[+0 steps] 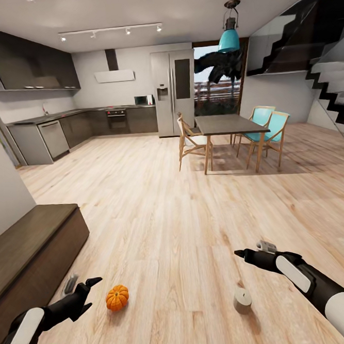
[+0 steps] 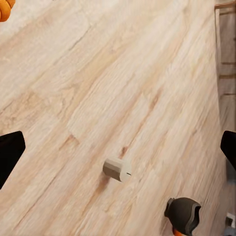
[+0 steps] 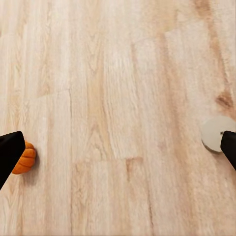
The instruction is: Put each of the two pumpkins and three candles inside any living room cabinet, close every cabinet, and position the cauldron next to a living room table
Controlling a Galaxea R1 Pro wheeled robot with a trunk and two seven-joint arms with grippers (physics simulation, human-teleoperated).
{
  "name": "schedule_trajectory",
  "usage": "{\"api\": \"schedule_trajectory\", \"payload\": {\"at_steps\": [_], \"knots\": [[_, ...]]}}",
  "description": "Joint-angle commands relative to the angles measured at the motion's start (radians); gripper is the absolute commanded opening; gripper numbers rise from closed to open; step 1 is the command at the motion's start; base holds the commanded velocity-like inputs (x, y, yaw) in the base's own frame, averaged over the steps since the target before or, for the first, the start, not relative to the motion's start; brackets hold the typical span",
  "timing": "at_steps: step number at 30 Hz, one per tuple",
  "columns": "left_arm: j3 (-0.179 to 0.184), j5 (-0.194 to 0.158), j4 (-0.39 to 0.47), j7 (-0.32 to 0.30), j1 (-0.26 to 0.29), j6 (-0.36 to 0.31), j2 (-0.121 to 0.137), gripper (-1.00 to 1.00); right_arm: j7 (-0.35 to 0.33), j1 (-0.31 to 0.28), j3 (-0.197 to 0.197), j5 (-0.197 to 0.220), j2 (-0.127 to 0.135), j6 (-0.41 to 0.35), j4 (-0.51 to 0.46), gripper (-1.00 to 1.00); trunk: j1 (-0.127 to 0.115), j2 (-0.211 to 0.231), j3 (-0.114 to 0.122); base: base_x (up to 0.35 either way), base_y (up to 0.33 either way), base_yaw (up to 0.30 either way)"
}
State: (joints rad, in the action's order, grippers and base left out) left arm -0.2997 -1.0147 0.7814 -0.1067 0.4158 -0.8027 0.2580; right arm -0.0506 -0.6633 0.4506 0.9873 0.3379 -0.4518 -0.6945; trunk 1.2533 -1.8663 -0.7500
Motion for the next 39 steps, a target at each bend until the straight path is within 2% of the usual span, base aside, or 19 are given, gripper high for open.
{"api": "schedule_trajectory", "payload": {"at_steps": [1,5,12,18,21,31,34,37,39], "knots": [[-0.003,0.006,-0.010,-0.014,0.004,0.000,0.002,1.00,-0.001,-0.001,0.003,-0.001,0.001,-0.001,0.000,1.00,0.000,0.000,-0.001,0.000,0.000,0.000],[-0.003,0.007,-0.026,-0.028,0.008,0.033,0.009,1.00,-0.002,-0.001,0.003,-0.003,0.000,-0.004,0.001,1.00,0.000,0.000,-0.001,0.000,0.000,0.000],[-0.004,0.007,-0.030,-0.027,0.001,0.032,0.014,1.00,-0.002,-0.005,0.004,-0.003,-0.001,-0.006,0.001,1.00,0.000,0.000,-0.001,0.000,0.000,0.000],[-0.001,0.021,-0.064,-0.029,-0.009,0.047,0.005,1.00,-0.002,-0.015,0.008,-0.007,-0.032,-0.005,-0.005,1.00,0.000,0.000,-0.001,0.000,0.000,0.000],[-0.001,0.022,-0.081,-0.031,-0.009,0.049,0.004,1.00,-0.002,-0.016,0.008,-0.007,-0.035,-0.005,-0.005,1.00,0.000,0.000,-0.001,0.000,0.000,0.000],[0.013,0.021,-0.100,-0.037,-0.009,0.051,0.005,1.00,-0.002,-0.016,0.008,-0.008,-0.036,-0.005,-0.005,1.00,0.000,0.000,-0.001,-0.039,-0.108,0.000],[-0.004,0.011,-0.109,-0.028,-0.023,0.034,0.006,1.00,-0.003,-0.017,0.014,-0.016,-0.051,0.012,0.012,1.00,0.000,0.000,-0.001,0.000,-0.112,0.000],[-0.005,0.011,-0.108,-0.028,-0.023,0.017,0.006,1.00,-0.002,-0.018,0.013,-0.016,-0.051,0.011,0.029,1.00,0.000,0.000,-0.001,0.000,-0.115,0.000],[-0.005,0.011,-0.109,-0.030,-0.023,0.015,0.007,1.00,-0.002,-0.017,0.011,-0.015,-0.060,0.011,0.036,1.00,0.000,0.000,-0.001,0.000,-0.118,0.000]]}}
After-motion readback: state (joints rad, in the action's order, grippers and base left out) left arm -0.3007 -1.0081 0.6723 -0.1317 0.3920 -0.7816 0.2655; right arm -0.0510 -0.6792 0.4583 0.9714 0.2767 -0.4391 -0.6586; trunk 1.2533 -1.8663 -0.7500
